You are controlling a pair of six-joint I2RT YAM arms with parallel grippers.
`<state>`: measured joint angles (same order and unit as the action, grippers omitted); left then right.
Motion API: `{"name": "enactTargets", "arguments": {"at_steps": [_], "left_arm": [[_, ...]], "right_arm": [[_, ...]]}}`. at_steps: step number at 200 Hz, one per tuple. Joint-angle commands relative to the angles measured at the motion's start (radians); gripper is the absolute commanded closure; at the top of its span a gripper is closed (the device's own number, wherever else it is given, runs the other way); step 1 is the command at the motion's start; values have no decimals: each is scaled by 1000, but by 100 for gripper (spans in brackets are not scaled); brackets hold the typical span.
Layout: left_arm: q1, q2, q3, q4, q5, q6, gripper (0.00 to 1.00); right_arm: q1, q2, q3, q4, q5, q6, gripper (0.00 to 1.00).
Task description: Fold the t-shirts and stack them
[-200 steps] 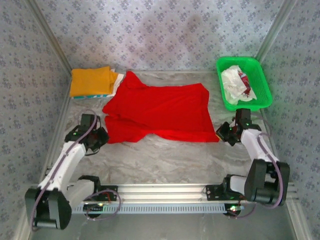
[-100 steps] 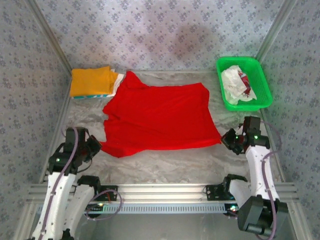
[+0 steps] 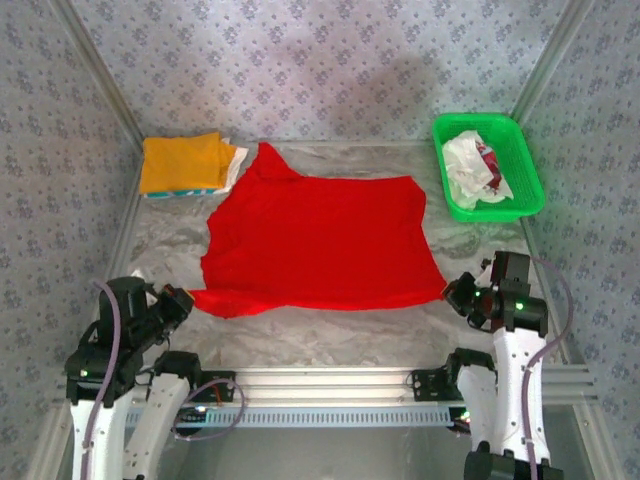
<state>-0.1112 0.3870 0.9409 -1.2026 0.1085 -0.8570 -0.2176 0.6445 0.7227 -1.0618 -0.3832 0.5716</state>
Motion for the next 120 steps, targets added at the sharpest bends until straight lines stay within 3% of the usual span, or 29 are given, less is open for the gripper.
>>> {"name": "enactTargets", "arguments": {"at_steps": [1,48,120], "left_arm": [[7,-16,40,-41,23,31,100],[7,114,-32,172,91,88,100],[8,500,113,362,-2,277,100]], "right_arm": [[-5,-12,18,-11,-4,13,100],[-2,68,-50,89,27,-2,100],[25,321,-16,249,93,-16,100]]}}
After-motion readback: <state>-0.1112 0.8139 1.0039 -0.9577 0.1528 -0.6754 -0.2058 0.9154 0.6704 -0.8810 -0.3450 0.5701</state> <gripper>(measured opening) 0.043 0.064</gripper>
